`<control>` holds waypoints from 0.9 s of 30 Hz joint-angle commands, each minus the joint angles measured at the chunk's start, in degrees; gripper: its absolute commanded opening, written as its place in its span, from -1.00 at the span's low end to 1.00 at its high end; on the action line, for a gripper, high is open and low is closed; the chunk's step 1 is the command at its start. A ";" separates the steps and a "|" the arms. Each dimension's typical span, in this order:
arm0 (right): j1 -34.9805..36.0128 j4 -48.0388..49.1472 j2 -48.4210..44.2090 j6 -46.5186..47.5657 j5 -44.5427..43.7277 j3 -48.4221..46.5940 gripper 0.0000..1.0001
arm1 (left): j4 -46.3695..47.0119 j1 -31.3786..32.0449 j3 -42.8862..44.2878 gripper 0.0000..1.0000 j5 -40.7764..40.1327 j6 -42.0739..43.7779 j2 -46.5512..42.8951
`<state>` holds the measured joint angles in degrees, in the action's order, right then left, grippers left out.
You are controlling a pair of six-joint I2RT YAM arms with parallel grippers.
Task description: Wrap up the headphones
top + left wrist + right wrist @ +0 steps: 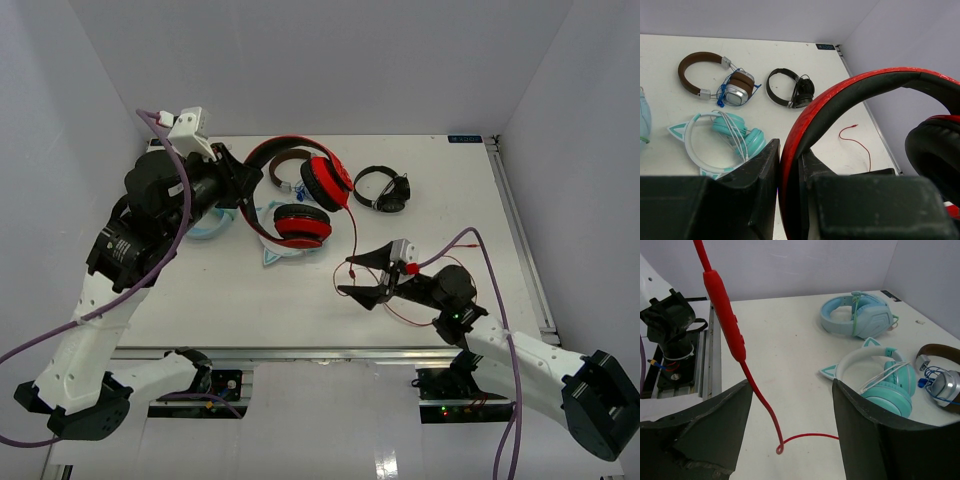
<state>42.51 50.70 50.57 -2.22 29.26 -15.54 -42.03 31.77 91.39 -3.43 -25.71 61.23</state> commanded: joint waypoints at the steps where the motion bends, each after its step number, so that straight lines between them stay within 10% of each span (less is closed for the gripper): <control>1: 0.38 1.44 -1.81 3.42 -1.95 0.14 0.39 | 3.41 -0.04 -0.27 -1.00 1.30 -2.89 -2.36; 27: 2.14 20.45 14.16 -5.25 3.29 1.44 -0.11 | 10.70 -0.04 -6.03 -1.00 8.65 -8.36 -5.20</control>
<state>44.27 64.04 62.93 -5.88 31.67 -15.06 -36.08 31.73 85.56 4.72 -31.41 58.29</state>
